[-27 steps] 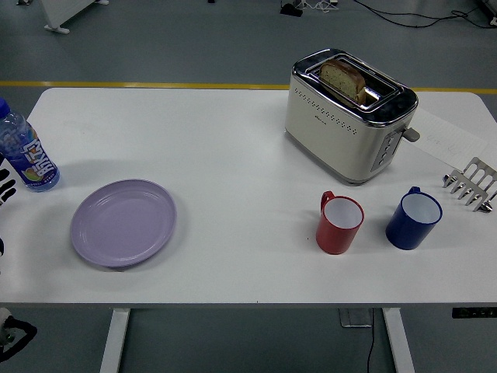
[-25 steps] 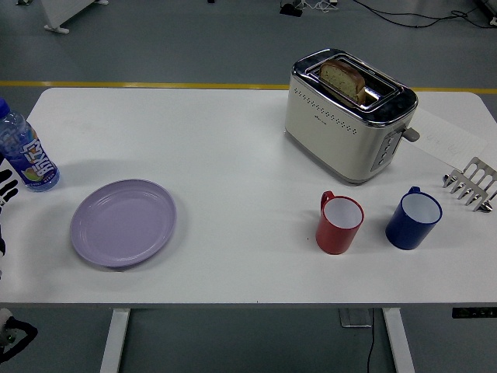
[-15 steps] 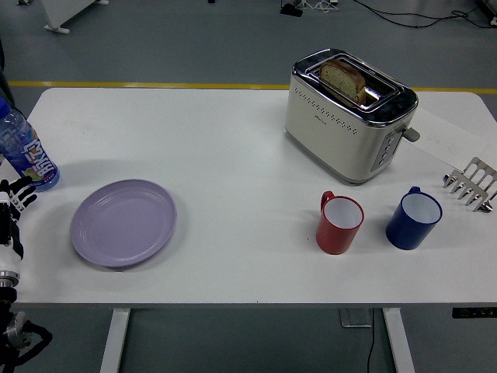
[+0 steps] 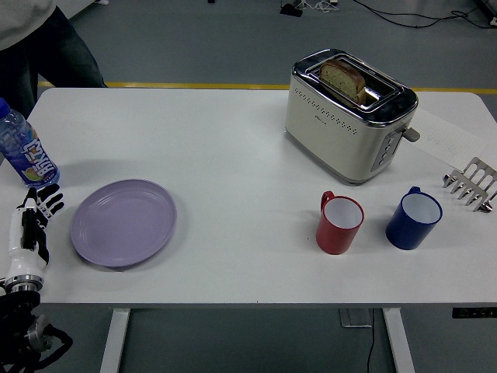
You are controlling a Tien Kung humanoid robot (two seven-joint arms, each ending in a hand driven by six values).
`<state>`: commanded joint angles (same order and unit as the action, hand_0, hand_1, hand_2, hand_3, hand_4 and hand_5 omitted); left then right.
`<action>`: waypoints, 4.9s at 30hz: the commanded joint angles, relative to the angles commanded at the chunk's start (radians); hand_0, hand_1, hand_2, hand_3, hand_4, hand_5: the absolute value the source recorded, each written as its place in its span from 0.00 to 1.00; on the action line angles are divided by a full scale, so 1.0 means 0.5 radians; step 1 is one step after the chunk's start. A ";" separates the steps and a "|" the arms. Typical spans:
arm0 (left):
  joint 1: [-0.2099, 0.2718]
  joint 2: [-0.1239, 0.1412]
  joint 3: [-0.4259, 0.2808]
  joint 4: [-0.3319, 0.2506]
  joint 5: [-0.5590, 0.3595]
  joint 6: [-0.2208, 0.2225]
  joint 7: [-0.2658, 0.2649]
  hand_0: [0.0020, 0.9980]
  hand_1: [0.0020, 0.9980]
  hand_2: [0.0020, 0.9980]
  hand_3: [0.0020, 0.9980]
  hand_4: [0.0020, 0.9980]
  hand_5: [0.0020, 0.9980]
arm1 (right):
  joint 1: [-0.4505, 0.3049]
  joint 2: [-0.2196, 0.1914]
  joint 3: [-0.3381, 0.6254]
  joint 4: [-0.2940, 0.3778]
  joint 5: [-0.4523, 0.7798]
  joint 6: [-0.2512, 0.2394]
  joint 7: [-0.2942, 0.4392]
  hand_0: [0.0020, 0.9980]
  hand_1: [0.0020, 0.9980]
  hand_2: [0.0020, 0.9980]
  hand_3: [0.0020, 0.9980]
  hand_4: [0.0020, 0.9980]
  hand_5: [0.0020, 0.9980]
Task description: Push plate across desktop
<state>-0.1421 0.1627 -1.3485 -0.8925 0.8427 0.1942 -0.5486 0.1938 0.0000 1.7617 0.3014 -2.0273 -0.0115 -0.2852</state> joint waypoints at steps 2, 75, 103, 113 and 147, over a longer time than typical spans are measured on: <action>0.001 0.004 0.035 -0.002 -0.034 0.002 -0.001 0.70 0.74 0.75 0.63 0.45 1.00 | -0.005 0.000 0.000 0.001 -0.003 0.002 -0.001 0.60 0.60 0.68 0.64 0.20 0.49; -0.230 0.138 1.128 -0.276 -0.793 -0.027 0.016 0.70 0.74 0.75 0.64 0.43 1.00 | 0.027 0.000 -0.005 -0.002 -0.021 0.025 0.008 0.60 0.60 0.68 0.64 0.20 0.48; -0.314 0.174 1.382 -0.370 -0.855 -0.060 0.038 0.70 0.74 0.75 0.64 0.43 1.00 | -0.003 0.000 0.011 0.001 -0.045 0.030 0.010 0.60 0.60 0.68 0.64 0.20 0.47; -0.330 0.177 1.384 -0.374 -0.851 -0.059 0.037 0.70 0.74 0.75 0.64 0.43 1.00 | 0.008 0.000 0.006 -0.001 -0.035 0.028 0.012 0.60 0.60 0.68 0.64 0.20 0.48; 0.024 0.199 -0.096 -0.337 -0.300 0.021 0.161 0.66 0.68 0.70 0.60 0.45 1.00 | 0.030 0.000 0.000 -0.008 -0.011 0.013 0.027 0.60 0.60 0.68 0.64 0.20 0.48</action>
<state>-0.1303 0.2623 -1.3965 -1.0608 0.6926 0.2049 -0.4681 0.2091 0.0000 1.7617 0.2972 -2.0327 -0.0048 -0.2720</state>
